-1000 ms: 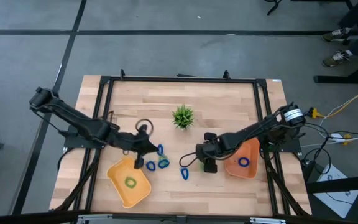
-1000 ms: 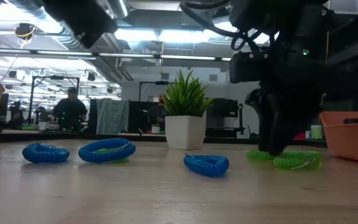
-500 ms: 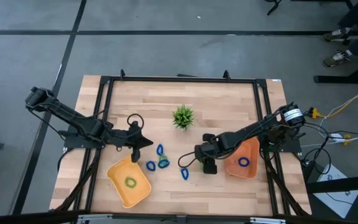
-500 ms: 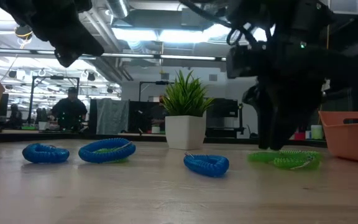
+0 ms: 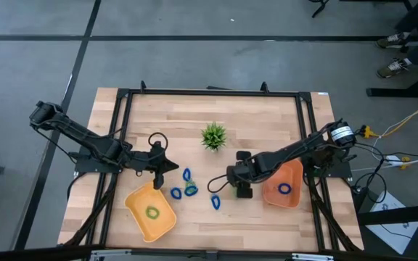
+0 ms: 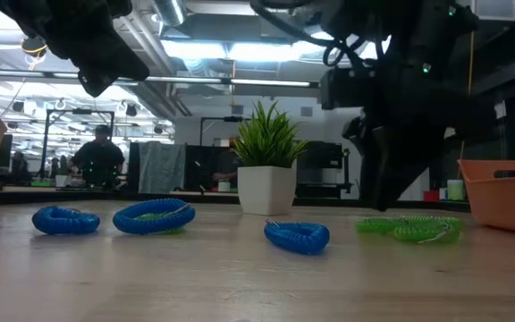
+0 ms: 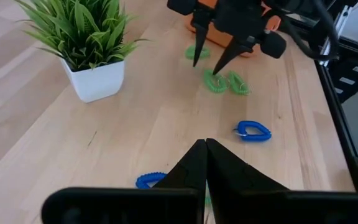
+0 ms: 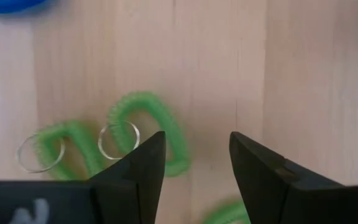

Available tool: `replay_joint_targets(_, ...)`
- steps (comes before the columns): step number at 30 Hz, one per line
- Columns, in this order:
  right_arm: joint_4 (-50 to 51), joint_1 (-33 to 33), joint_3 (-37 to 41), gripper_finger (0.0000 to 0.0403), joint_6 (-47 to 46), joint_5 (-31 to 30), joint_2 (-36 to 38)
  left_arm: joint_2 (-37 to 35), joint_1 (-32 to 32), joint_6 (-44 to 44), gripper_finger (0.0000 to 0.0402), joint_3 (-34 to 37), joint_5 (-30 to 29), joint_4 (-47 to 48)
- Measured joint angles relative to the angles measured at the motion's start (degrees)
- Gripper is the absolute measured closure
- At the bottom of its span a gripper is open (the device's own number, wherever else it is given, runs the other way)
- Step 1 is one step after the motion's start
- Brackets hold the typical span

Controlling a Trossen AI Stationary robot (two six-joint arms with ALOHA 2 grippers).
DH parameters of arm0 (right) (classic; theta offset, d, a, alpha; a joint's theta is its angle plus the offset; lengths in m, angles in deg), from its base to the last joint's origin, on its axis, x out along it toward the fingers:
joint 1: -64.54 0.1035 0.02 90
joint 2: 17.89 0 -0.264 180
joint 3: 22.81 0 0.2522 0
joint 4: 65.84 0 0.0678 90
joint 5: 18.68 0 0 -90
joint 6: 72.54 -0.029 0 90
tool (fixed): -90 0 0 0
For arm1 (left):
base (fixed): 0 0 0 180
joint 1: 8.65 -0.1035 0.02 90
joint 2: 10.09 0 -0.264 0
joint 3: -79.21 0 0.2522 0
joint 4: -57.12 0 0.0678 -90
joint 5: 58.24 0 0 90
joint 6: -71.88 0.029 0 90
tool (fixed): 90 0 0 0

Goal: Sort spring keychains
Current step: Put the green spring keychain into the yellow bin

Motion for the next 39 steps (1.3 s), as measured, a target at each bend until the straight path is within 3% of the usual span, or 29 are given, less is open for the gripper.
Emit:
replay_joint_targets(17,-8.14,-0.26,5.92,0.0229,-0.04,2.5,0.11,0.02,-0.01,0.0,0.0398,0.0,0.0,0.17)
replay_joint_targets(21,-8.65,-0.21,6.13,0.0264,0.18,2.54,0.13,0.02,-0.01,0.01,0.0398,0.0,0.0,0.17)
replay_joint_targets(29,-10.73,-0.28,6.19,0.0386,2.94,2.49,0.07,0.02,0.0,0.0,0.0398,0.0,-2.79,0.17)
replay_joint_targets(35,-14.28,-1.33,6.19,0.0366,4.98,6.55,0.02,0.02,-0.01,-0.96,0.0398,-0.02,-3.61,0.15)
replay_joint_targets(39,-19.08,-2.52,6.19,0.0371,7.57,9.44,0.02,0.02,0.0,-3.09,0.0398,-0.02,-7.56,0.15)
